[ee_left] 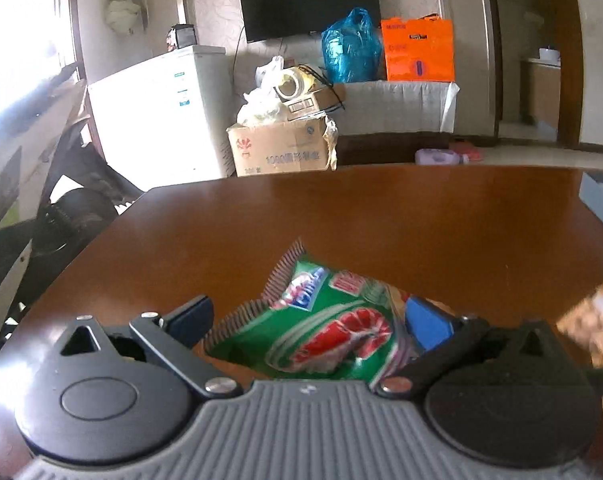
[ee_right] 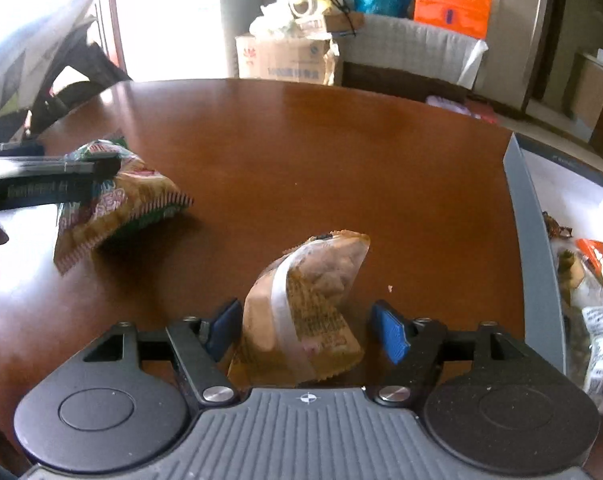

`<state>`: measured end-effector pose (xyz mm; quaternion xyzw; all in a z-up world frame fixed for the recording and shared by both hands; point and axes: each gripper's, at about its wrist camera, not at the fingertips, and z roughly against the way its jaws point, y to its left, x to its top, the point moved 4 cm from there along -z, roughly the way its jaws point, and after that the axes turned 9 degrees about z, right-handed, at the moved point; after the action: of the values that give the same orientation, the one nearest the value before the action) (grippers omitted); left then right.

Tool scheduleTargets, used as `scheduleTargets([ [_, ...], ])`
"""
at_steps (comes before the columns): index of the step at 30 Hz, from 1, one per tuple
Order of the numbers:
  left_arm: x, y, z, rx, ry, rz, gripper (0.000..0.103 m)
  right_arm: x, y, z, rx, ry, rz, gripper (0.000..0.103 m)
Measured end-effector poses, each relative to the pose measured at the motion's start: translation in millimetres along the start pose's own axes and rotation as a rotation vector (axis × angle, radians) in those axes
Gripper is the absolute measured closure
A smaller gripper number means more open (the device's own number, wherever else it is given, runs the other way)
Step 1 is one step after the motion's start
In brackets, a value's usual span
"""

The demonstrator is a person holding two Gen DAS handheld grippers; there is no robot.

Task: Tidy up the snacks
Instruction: 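Lift both held bags and carry them toward the gray box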

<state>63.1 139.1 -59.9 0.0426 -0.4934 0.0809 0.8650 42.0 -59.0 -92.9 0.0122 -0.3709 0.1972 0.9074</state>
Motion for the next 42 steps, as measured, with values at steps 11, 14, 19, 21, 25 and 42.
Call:
scheduleTargets([
  [11,-26.4,-18.7,13.5,0.056,-0.044,-0.030,0.000,-0.3,-8.3,0.3,0.041,-0.014,0.039,0.046],
  [14,-26.1,-25.0,6.8,0.019,-0.027,-0.065,0.002,1.2,-6.9,0.1,0.046,-0.013,0.041,0.047],
  [19,-22.5,-26.8,8.8,-0.024,-0.010,-0.054,0.019,3.5,-6.1,5.0,0.053,-0.018,0.037,0.048],
  [21,-19.3,-25.3,8.7,-0.042,-0.005,-0.036,0.023,3.9,-5.6,7.0,0.059,-0.023,0.044,0.049],
  [25,-16.0,-21.4,9.1,-0.057,-0.003,-0.012,0.028,2.2,-0.1,4.8,0.058,-0.010,0.069,0.049],
  [42,1.5,-22.8,5.6,-0.068,-0.007,0.047,0.044,6.4,10.5,13.8,0.057,-0.053,0.101,0.054],
])
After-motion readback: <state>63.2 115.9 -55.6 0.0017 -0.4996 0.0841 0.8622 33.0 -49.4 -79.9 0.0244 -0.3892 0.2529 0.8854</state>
